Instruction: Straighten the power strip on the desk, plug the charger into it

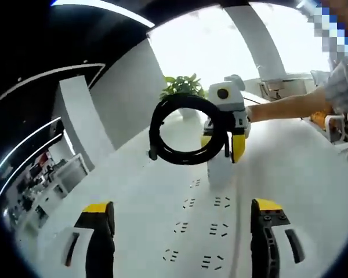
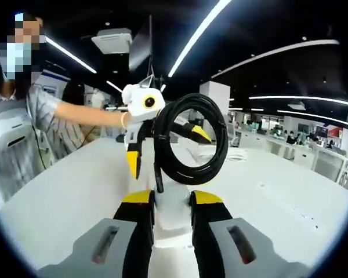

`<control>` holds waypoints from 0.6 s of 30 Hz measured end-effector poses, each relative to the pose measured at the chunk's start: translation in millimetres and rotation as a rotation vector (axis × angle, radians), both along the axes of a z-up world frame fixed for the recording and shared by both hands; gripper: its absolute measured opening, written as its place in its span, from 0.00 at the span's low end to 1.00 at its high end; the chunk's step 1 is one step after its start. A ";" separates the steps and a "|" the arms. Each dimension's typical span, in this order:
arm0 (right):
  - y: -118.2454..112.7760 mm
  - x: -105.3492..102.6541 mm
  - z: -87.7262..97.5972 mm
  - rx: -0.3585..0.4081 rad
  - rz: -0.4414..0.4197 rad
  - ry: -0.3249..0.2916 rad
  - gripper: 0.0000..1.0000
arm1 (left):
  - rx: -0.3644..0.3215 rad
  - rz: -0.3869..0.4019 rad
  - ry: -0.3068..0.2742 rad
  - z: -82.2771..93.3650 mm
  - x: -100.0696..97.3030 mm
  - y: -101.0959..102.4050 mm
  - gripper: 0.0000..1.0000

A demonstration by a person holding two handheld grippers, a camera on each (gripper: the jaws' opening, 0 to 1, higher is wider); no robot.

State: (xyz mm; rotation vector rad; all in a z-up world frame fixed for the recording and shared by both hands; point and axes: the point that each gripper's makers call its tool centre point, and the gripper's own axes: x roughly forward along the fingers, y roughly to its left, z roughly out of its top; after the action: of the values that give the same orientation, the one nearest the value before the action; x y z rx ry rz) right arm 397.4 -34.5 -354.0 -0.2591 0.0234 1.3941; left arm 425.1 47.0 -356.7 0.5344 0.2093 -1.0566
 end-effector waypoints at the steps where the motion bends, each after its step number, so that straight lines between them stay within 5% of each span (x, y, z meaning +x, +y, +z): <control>1: 0.0 -0.7 -0.2 -0.002 -0.001 0.000 0.22 | 0.033 0.003 0.004 -2.3 1.2 4.9 0.99; 12: -1.7 -1.0 -0.5 -0.012 -0.019 -0.001 0.23 | 0.185 -0.037 0.104 -15.1 0.1 15.3 0.99; 18: -2.2 -1.3 -0.4 -0.012 -0.023 -0.004 0.23 | 0.275 -0.074 0.214 -30.3 -10.8 19.3 0.99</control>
State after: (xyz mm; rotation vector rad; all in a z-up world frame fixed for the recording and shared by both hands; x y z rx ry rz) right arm 396.1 -36.7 -354.5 -0.2703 0.0314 1.3712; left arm 414.3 66.3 -387.0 0.6799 0.5328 -1.1648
